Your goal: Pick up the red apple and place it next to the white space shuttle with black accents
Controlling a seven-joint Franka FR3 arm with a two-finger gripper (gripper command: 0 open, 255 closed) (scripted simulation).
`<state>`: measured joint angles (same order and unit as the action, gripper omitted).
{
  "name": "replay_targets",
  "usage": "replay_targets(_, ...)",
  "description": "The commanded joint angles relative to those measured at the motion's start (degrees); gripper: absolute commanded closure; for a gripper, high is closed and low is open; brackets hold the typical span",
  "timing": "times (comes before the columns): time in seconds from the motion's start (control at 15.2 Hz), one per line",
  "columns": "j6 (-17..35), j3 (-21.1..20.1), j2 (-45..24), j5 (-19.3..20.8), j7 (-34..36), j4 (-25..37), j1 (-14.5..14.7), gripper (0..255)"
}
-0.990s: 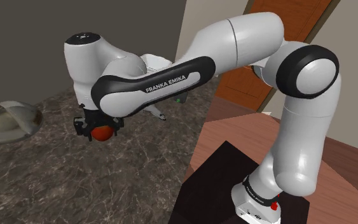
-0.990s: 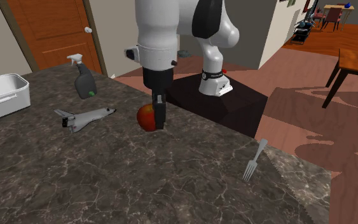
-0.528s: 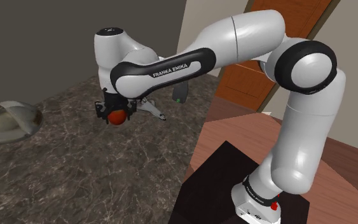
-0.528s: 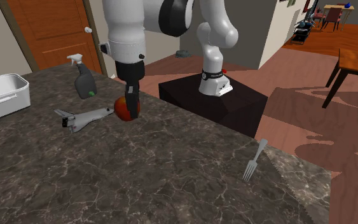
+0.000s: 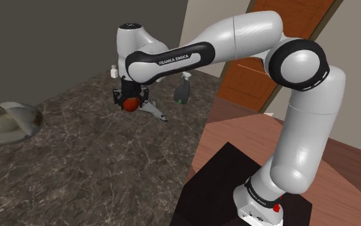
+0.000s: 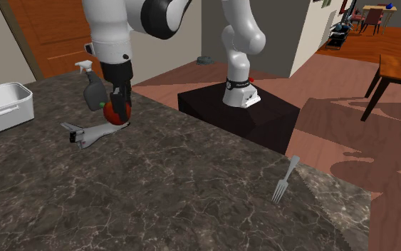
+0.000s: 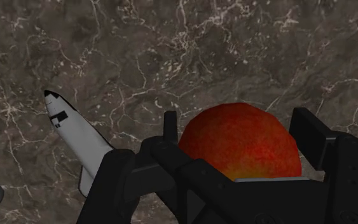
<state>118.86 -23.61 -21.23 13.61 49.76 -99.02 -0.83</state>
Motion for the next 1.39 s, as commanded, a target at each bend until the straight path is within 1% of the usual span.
replay_targets(0.0, -0.1, 0.6, 0.1, -0.4, -2.6, 0.3, -1.7, 255)
replay_targets(0.13, -0.4, 1.4, -0.8, -0.4, -5.2, 1.7, -3.3, 255)
replay_targets(1.32, 10.4, 3.3, -7.4, 3.3, -2.4, -3.0, -2.3, 255)
